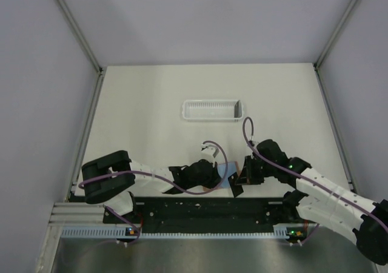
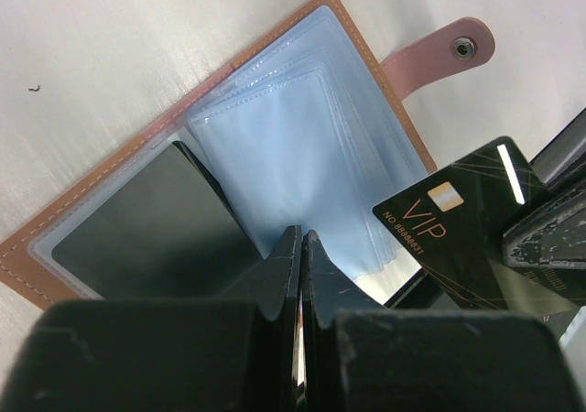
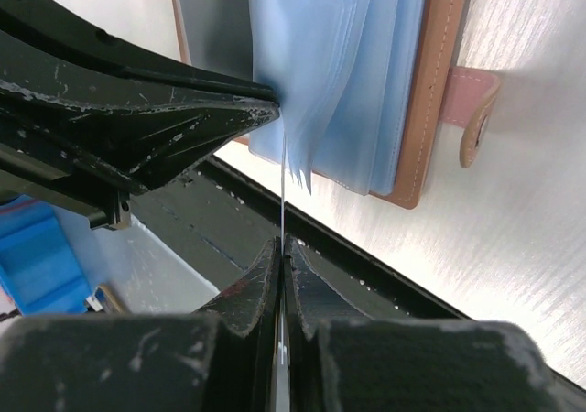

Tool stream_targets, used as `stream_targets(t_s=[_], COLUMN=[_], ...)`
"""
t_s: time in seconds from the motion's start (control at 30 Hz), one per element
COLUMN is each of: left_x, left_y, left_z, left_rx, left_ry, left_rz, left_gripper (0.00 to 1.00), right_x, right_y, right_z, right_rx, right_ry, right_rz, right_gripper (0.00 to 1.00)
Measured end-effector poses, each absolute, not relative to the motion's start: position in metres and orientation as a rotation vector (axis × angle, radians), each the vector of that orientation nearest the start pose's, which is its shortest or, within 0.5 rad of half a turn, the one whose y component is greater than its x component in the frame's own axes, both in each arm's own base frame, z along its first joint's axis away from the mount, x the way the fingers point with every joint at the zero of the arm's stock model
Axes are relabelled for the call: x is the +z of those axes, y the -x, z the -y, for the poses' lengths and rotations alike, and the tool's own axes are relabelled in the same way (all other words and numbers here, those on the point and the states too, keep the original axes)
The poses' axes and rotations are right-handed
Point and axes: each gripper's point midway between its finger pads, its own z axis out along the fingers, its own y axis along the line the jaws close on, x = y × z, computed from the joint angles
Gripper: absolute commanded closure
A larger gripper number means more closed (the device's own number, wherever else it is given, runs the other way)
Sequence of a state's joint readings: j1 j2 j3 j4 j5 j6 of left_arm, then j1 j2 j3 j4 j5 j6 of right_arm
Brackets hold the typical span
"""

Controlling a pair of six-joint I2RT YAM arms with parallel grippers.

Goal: Put the credit cards into the card holder
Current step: Turn over the card holder at the center of the board.

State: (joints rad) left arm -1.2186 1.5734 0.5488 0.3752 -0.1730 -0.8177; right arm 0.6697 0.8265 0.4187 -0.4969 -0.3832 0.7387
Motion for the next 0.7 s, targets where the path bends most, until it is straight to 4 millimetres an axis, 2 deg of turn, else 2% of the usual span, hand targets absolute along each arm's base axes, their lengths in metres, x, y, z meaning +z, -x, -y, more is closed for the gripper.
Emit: stream_targets(t_s=[0.23, 0.7], left_x=[0.0238, 0.0236], left_y=[-0.1324, -0.1323], left_z=[0.3593, 0.3592], left_rx=[-0.890, -0.888], left_ry=[-0.373, -0.374], left_rz=[-2.346, -2.348], left_gripper=[1.00, 1.00], right_x=[0.0610, 0.0591], right_y=[-0.1017, -0.1038], right_z=[-0.1991, -0.1974], right_rx=[0.983, 0.960], right_ry=[0.076, 0.066], right_rz=[-2.750, -2.749], right_gripper=[1.00, 1.00])
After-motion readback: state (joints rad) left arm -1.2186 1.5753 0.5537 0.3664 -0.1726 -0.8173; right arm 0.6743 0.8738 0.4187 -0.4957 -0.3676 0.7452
